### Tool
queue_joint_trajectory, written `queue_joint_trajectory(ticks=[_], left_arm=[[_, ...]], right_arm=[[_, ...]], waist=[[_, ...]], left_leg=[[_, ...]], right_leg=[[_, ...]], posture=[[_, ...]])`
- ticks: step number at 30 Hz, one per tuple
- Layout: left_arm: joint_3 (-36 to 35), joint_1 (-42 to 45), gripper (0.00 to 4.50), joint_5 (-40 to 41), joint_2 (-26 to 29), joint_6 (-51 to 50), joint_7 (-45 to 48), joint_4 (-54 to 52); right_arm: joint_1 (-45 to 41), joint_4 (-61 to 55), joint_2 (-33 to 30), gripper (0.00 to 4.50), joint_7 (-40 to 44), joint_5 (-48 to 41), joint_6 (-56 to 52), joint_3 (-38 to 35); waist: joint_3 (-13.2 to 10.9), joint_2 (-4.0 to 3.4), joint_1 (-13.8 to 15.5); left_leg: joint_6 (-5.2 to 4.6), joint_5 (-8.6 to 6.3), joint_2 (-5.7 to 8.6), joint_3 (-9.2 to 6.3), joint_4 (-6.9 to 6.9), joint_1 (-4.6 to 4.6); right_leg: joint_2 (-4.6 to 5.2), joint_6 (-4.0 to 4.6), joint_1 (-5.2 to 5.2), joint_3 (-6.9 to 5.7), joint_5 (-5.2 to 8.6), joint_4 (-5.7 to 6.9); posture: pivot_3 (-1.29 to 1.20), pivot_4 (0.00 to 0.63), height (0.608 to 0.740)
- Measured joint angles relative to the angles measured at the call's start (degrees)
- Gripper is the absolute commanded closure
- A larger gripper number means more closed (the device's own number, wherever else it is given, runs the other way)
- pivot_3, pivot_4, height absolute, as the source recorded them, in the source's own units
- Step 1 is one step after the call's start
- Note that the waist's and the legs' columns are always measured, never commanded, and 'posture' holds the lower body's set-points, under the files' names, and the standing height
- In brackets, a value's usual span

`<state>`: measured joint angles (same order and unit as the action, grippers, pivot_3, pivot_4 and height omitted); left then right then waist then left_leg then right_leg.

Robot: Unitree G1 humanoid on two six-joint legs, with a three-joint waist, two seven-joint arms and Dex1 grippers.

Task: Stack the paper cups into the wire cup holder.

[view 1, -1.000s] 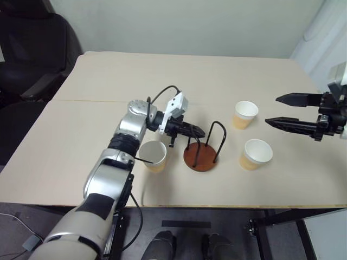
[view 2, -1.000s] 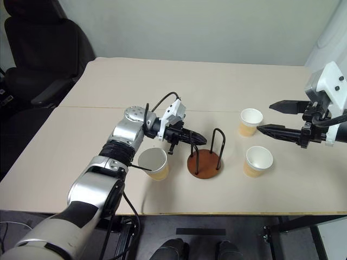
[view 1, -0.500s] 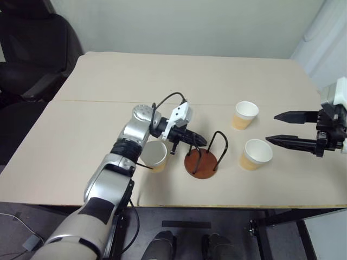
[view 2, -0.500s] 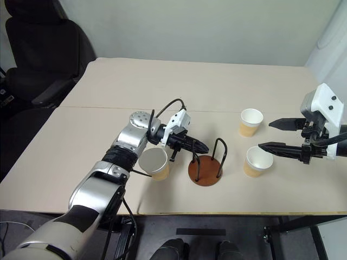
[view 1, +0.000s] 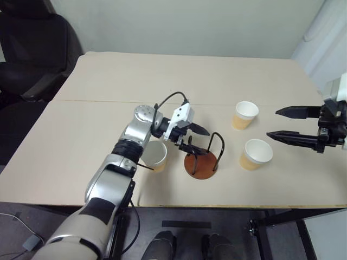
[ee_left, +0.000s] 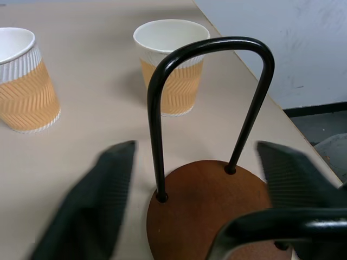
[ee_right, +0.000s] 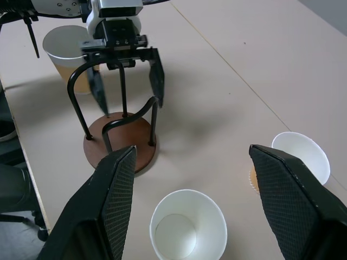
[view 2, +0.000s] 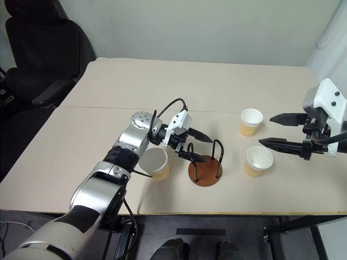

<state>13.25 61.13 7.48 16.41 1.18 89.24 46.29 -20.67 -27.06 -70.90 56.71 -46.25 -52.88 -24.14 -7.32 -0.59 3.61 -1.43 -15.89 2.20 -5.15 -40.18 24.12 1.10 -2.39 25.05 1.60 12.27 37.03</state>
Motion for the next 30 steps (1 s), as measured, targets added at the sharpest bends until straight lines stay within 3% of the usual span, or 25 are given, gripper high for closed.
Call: queue_joint_trajectory(ticks=[11, 20, 30], left_arm=[[0.06, 0.01, 0.03, 0.12, 1.45, 0.00, 0.68, -1.57], [5.47, 0.02, 0.03, 0.24, 10.53, 2.83, 1.16, -4.64], [3.83, 0.87, 0.03, 0.18, 9.30, 3.73, 1.12, -3.33]], right_arm=[[-0.29, 0.00, 0.02, 1.16, -0.47, -0.05, 0.01, 0.41], [-0.36, -0.48, 0.94, 1.16, -1.69, -0.81, -0.18, 0.65], [-0.45, -0.34, 1.12, 1.16, -1.76, -0.75, 0.06, 2.04]], waist=[[0.00, 0.00, -0.01], [0.00, -0.01, 0.01], [0.00, -0.01, -0.04]], left_leg=[[0.00, 0.00, -0.01, 0.00, 0.00, -0.02], [-0.04, -0.01, 0.00, -0.02, -0.01, -0.02], [-0.09, -0.03, 0.00, -0.01, -0.01, -0.02]], right_leg=[[0.00, 0.00, 0.00, 0.00, 0.00, 0.01], [0.01, 0.00, -0.02, 0.00, 0.00, -0.02], [0.02, -0.01, -0.03, 0.00, 0.00, -0.03]], posture=[[0.00, 0.150, 0.740], [0.00, 0.150, 0.740], [0.00, 0.150, 0.740]])
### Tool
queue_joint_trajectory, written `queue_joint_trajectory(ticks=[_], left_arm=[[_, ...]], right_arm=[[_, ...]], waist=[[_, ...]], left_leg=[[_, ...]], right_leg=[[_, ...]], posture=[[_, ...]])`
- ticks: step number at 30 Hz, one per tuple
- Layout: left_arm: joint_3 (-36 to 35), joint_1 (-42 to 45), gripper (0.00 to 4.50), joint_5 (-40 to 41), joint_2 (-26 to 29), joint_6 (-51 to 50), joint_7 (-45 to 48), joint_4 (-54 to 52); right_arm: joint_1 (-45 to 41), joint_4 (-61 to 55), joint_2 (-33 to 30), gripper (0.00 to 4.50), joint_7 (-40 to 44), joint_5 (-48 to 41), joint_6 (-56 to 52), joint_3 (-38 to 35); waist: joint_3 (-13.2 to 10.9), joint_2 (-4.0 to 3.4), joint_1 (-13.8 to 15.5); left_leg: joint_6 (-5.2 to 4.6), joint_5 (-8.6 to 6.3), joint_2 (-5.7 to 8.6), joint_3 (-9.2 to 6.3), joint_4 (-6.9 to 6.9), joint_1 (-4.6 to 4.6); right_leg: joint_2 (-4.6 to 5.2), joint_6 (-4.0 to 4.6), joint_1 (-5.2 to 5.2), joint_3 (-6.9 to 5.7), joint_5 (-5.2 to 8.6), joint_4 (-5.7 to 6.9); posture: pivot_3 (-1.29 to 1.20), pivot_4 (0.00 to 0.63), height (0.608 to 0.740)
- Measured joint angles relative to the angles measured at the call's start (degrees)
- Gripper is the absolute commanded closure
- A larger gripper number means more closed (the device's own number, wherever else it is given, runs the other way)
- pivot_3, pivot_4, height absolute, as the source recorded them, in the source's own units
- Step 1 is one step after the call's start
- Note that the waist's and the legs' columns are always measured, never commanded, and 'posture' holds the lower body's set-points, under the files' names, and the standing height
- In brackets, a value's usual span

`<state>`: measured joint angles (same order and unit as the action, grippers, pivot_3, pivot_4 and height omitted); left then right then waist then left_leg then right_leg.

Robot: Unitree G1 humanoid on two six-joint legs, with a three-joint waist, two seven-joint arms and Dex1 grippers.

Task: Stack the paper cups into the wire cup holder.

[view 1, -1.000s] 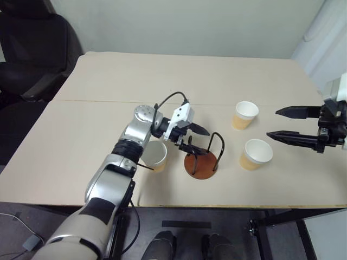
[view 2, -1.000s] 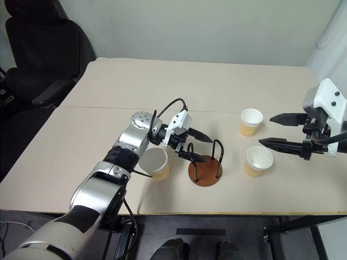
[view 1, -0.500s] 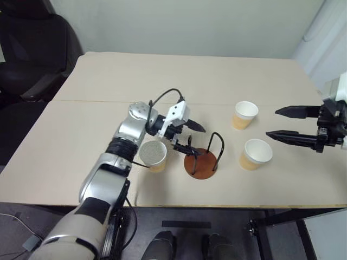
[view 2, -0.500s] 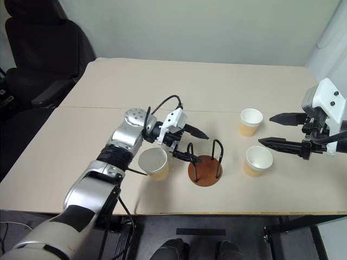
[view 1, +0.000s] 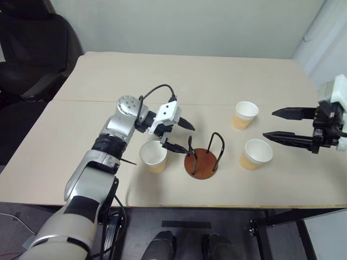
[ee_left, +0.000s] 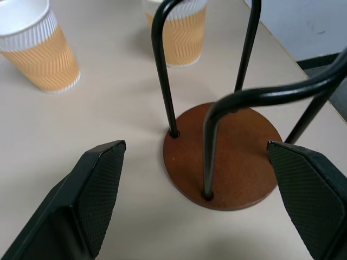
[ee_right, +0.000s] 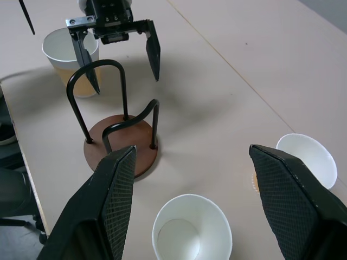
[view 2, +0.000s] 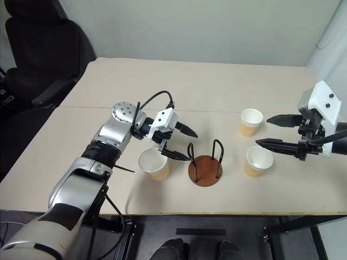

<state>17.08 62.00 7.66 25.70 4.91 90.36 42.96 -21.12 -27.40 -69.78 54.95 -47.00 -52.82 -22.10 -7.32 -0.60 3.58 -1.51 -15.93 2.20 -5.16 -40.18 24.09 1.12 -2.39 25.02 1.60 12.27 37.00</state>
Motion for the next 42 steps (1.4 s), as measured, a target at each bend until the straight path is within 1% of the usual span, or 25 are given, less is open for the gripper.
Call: queue_joint_trajectory(ticks=[6, 19, 23, 30, 36, 42], left_arm=[[-0.18, 0.03, 0.03, -0.24, 0.69, 0.18, 0.08, 0.07], [-1.42, 3.57, 0.03, -1.80, 2.25, 2.55, 0.03, 5.76], [-1.64, 4.44, 0.03, -2.05, 3.00, 2.76, 0.04, 6.87], [-2.94, 6.22, 0.03, -3.13, 6.64, 2.94, -0.07, 9.16], [-7.40, 9.68, 0.03, -2.97, 9.03, 0.62, -1.78, 12.22], [-10.40, 10.24, 0.03, -1.48, 10.38, -3.96, -0.70, 11.57]], right_arm=[[-1.09, 0.10, 0.03, 1.16, -0.45, -0.03, 0.00, 0.45], [-1.12, 0.06, 0.57, 1.16, -1.01, -0.06, -0.03, 0.50], [-2.35, 0.20, 1.29, 1.16, -1.84, -0.07, -0.04, 0.81], [-4.23, 0.24, 1.78, 1.16, -3.26, -0.25, -0.36, 1.32], [-8.07, 2.08, 3.32, 1.16, -5.68, 1.92, 0.11, 6.16], [-12.39, 7.91, 3.71, 1.16, -6.81, 9.64, 2.63, 13.91]], waist=[[0.00, 0.00, -0.02], [0.00, 0.00, -0.02], [0.00, 0.00, -0.03], [0.00, 0.00, -0.13], [0.00, 0.00, -0.27], [-0.01, 0.00, -0.44]], left_leg=[[0.00, 0.00, 0.00, 0.00, 0.00, 0.00], [0.00, 0.00, 0.00, -0.01, 0.02, 0.01], [-0.01, 0.00, 0.00, -0.01, 0.01, 0.01], [-0.01, 0.00, 0.00, -0.01, 0.04, 0.01], [-0.06, -0.03, 0.01, -0.04, 0.03, 0.02], [-0.07, -0.04, 0.01, -0.06, 0.07, 0.04]], right_leg=[[0.00, 0.00, 0.00, 0.00, 0.00, -0.01], [0.00, 0.00, 0.00, 0.00, 0.00, -0.03], [0.00, 0.00, 0.00, 0.00, 0.00, -0.04], [0.00, 0.00, 0.02, 0.00, 0.00, -0.07], [0.00, 0.00, 0.02, 0.00, 0.00, -0.10], [0.01, 0.00, 0.08, -0.01, 0.00, -0.10]], posture=[[0.00, 0.150, 0.740], [0.00, 0.150, 0.740], [0.00, 0.150, 0.740], [0.00, 0.150, 0.740], [0.00, 0.150, 0.740], [0.00, 0.150, 0.740]])
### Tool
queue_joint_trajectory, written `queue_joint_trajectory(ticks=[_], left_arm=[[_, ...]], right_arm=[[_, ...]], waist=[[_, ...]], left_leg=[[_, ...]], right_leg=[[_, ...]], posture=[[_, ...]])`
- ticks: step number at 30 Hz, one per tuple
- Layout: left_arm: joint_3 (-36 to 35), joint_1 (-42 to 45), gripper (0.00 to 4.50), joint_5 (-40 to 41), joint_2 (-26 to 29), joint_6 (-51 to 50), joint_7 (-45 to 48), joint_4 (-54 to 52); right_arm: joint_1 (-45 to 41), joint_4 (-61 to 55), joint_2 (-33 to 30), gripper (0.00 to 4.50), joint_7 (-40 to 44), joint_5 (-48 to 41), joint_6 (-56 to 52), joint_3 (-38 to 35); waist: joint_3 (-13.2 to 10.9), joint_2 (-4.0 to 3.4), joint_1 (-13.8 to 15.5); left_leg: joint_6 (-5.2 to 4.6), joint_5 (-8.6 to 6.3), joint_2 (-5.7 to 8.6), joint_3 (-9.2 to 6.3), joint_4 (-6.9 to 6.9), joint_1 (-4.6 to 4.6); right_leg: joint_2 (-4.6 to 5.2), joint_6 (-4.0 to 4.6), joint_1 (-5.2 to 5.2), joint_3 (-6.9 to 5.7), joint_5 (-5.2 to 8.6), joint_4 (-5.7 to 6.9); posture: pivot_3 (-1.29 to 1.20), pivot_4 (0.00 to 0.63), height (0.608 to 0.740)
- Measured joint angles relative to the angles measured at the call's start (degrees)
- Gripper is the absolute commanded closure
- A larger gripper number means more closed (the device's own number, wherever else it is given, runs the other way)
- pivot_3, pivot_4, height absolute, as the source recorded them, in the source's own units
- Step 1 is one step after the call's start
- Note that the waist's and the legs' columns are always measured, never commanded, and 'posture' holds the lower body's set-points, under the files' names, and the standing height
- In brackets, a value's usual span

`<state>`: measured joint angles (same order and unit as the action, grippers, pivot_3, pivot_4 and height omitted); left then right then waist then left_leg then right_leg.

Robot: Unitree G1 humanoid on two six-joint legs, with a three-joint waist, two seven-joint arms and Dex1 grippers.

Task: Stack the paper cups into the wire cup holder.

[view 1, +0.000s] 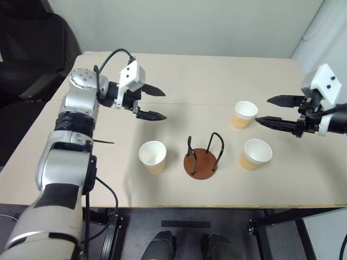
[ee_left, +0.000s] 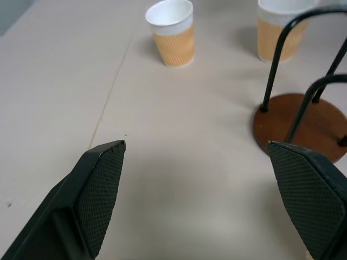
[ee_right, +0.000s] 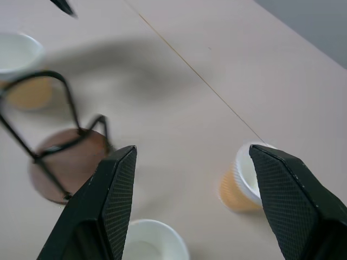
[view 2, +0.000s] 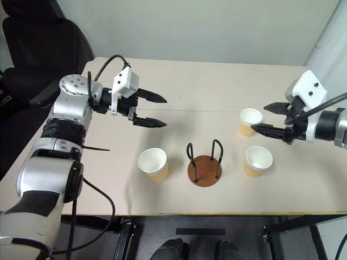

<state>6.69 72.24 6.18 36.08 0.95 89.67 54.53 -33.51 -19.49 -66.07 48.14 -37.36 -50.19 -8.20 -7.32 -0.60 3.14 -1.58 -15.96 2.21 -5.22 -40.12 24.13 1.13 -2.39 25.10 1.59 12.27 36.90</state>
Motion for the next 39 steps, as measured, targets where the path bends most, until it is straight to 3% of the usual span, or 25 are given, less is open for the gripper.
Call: queue_joint_trajectory(ticks=[9, 16, 39], left_arm=[[3.62, -5.87, 0.03, 11.29, 8.13, -13.09, 0.98, -15.53], [5.13, -6.33, 0.03, 13.61, 10.02, -14.95, 1.01, -18.40], [7.35, -8.63, 0.03, 14.66, 11.39, -14.78, 1.03, -21.57]], right_arm=[[-6.80, 9.44, 0.62, 1.16, 4.86, 15.66, 10.86, 14.13], [-13.31, 19.16, 7.25, 1.16, 8.78, 25.69, 17.65, 22.09], [-24.96, 53.66, 21.50, 1.16, 13.88, 45.89, 38.20, 28.75]], waist=[[0.00, 0.00, -0.57], [0.00, 0.00, -0.69], [-0.01, -0.02, -1.06]], left_leg=[[0.00, 0.00, -0.01, -0.02, 0.01, 0.06], [-0.03, 0.01, -0.01, -0.03, -0.01, 0.06], [-0.02, 0.01, -0.01, -0.08, 0.09, 0.19]], right_leg=[[-0.01, 0.00, 0.09, -0.01, 0.00, 0.00], [0.00, 0.01, 0.09, -0.01, 0.00, 0.01], [0.00, 0.04, 0.21, -0.03, -0.01, -0.02]], posture=[[0.00, 0.150, 0.740], [0.00, 0.150, 0.740], [0.00, 0.150, 0.740]])
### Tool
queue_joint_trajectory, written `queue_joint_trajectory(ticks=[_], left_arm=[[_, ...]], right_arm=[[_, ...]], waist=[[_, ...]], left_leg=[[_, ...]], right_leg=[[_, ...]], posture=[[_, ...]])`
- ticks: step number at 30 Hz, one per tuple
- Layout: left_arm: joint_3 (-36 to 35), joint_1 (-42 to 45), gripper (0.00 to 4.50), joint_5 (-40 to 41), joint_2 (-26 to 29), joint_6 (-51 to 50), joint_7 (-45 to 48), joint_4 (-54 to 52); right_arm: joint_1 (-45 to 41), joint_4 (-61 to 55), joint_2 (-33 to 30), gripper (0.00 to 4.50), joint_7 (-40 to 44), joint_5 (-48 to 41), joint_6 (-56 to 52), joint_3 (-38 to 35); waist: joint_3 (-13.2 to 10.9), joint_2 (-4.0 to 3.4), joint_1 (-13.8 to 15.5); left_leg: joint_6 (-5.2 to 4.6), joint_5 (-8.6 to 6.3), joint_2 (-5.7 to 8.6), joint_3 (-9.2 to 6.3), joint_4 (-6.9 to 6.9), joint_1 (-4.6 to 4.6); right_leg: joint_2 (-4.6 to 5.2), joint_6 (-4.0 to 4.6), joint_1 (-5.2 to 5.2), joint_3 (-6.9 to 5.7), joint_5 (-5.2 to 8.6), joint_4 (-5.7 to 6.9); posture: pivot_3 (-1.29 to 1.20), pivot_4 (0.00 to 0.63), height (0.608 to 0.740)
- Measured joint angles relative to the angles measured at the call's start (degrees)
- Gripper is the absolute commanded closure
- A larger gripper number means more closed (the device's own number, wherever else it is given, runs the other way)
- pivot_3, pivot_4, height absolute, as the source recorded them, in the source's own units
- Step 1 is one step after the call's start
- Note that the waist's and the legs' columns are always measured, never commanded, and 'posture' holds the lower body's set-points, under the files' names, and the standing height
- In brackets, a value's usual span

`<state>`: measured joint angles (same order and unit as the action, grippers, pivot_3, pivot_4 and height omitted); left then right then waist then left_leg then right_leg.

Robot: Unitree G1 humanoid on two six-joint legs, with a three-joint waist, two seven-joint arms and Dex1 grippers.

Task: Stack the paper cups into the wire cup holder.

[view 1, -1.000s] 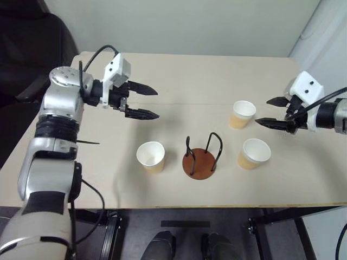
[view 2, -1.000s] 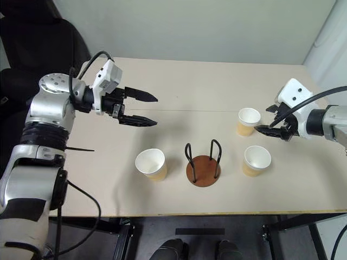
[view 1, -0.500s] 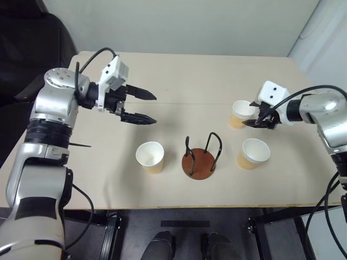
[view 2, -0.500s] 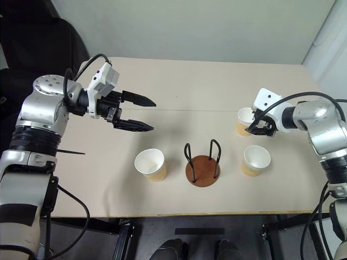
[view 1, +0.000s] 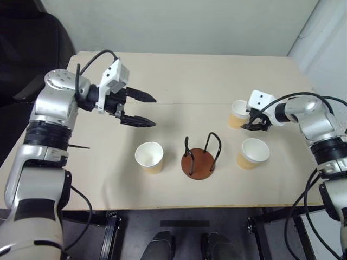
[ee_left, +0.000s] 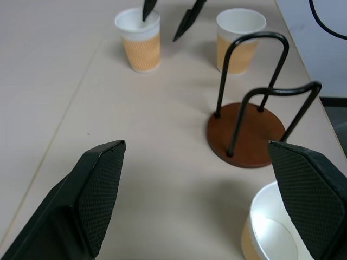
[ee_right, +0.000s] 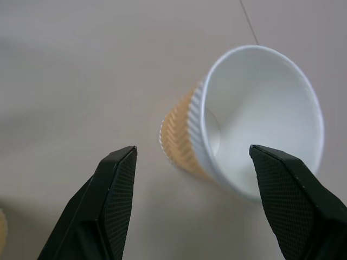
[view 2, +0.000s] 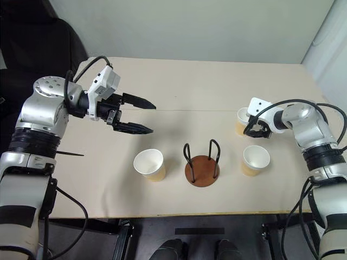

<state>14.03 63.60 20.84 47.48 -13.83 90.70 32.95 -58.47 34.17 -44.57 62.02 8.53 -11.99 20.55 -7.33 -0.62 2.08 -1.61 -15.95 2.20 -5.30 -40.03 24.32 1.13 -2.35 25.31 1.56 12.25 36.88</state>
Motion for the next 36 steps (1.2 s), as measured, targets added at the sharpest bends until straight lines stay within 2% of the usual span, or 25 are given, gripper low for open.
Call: queue_joint_trajectory(ticks=[2, 5, 11, 13, 18, 23, 27, 32, 36], left_arm=[[0.92, -0.11, 0.03, 0.54, 0.76, 0.15, 0.00, -0.93], [2.90, -0.30, 0.00, 1.94, 2.56, 0.22, 0.00, -2.37], [9.77, -1.24, 0.00, 9.36, 8.71, 0.11, 0.02, -8.12], [11.73, -1.06, 0.00, 11.59, 9.98, 0.11, 0.02, -9.39], [14.39, 0.50, 0.00, 14.03, 10.24, 0.21, 0.02, -9.50], [16.13, 1.10, 0.00, 15.14, 10.88, 0.89, 0.02, -9.49], [16.78, 1.12, 0.00, 16.87, 12.00, 0.86, 0.02, -10.03], [16.80, 1.10, 0.00, 17.89, 12.47, 0.86, 0.02, -10.51], [16.80, 1.08, 0.00, 17.88, 12.47, 0.88, 0.02, -10.41]], right_arm=[[-0.92, 2.27, 0.89, 1.16, 0.01, 1.12, 1.47, 0.17], [-1.64, 4.53, 1.77, 1.73, 0.21, 2.30, 2.93, 0.22], [-3.09, 6.48, 2.35, 3.90, 2.84, 3.59, 4.15, 0.26], [-3.31, 6.32, 2.35, 4.47, 3.90, 3.60, 4.04, 0.25], [-3.19, 2.83, 2.24, 4.47, 7.40, 2.82, 1.02, -0.05], [-1.73, -5.98, 0.07, 4.47, 11.45, 0.82, -4.39, -1.70], [-0.87, -19.46, -2.98, 4.47, 15.81, -2.68, -13.21, -3.73], [-1.83, -36.08, -4.69, 4.47, 18.03, -8.84, -25.72, -6.66], [-4.70, -44.95, -5.83, 4.47, 18.29, -13.94, -33.73, -8.55]], waist=[[0.00, 0.00, -0.01], [0.00, -0.01, 0.01], [-0.02, -0.03, 0.02], [-0.02, -0.04, 0.08], [-0.03, -0.05, 0.02], [-0.04, -0.07, 0.00], [-0.05, -0.08, -0.11], [-0.06, -0.09, -0.17], [-0.05, -0.09, -0.17]], left_leg=[[0.00, 0.00, 0.00, 0.00, 0.02, 0.02], [0.02, -0.01, 0.00, 0.00, 0.06, 0.04], [0.06, -0.02, 0.00, -0.01, 0.10, 0.11], [0.06, -0.03, 0.00, -0.01, 0.10, 0.11], [0.07, -0.03, 0.00, -0.03, 0.08, 0.13], [0.08, -0.03, -0.01, -0.03, 0.10, 0.16], [0.09, -0.03, -0.01, -0.03, 0.10, 0.21], [0.09, -0.03, -0.01, -0.03, 0.09, 0.20], [0.08, -0.03, 0.00, -0.07, 0.08, 0.20]], right_leg=[[0.00, 0.01, 0.01, 0.00, -0.01, 0.01], [0.00, 0.01, 0.01, 0.00, -0.01, 0.02], [0.00, 0.01, 0.03, -0.02, -0.01, -0.01], [0.00, 0.01, 0.02, -0.02, -0.01, -0.02], [0.00, 0.01, 0.02, -0.03, -0.01, -0.02], [0.00, 0.03, 0.02, -0.05, 0.00, -0.07], [0.00, 0.03, 0.03, -0.05, 0.00, -0.13], [0.00, 0.04, 0.03, -0.05, 0.01, -0.18], [0.00, 0.06, 0.02, -0.06, 0.02, -0.45]], posture=[[0.00, 0.150, 0.740], [0.00, 0.150, 0.740], [0.00, 0.150, 0.740], [0.00, 0.150, 0.740], [0.00, 0.150, 0.740], [0.00, 0.150, 0.740], [0.00, 0.150, 0.740], [0.00, 0.150, 0.740], [0.00, 0.150, 0.740]])
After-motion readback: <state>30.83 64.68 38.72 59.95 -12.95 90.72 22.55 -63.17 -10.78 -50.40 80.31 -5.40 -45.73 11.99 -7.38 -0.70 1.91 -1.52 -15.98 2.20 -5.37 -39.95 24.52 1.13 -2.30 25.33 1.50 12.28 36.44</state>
